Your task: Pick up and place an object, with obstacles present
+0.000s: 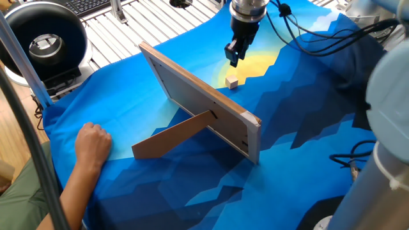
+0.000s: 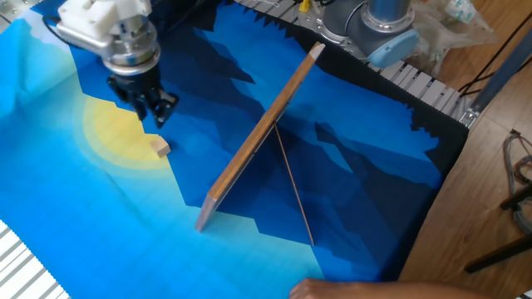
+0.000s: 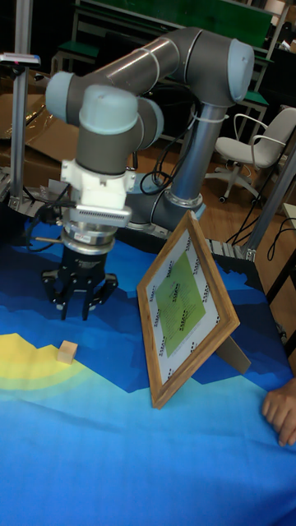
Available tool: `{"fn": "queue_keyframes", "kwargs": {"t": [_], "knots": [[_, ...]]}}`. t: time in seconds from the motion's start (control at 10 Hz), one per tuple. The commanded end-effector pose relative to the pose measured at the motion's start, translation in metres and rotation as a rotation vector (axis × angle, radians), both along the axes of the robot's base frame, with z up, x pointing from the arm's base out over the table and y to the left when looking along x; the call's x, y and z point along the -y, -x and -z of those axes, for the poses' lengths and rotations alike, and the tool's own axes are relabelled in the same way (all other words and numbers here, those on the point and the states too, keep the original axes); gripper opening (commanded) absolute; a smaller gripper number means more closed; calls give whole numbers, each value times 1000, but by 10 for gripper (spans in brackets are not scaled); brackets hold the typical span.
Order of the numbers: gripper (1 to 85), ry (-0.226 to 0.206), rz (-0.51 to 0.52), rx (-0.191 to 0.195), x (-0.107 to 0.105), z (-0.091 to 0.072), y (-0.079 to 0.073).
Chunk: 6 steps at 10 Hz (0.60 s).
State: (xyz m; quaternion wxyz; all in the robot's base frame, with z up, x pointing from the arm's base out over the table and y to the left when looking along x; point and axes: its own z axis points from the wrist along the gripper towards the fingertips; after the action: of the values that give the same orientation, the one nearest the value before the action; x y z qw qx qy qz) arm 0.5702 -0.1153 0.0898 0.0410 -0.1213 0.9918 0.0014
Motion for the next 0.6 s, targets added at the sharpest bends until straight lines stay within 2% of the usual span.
{"fn": "queue_keyframes", "kwargs": {"t": [0.0,0.1,0.2,0.3,0.4,0.5], "knots": [[437,-4,-26,13,11,12,-6],[463,-6,-6,13,11,12,-6],[467,-12,55,31,11,12,-11],[467,-20,124,30,10,12,-11],[463,-41,178,30,6,11,-11],[463,-87,228,42,-4,10,-16]]}}
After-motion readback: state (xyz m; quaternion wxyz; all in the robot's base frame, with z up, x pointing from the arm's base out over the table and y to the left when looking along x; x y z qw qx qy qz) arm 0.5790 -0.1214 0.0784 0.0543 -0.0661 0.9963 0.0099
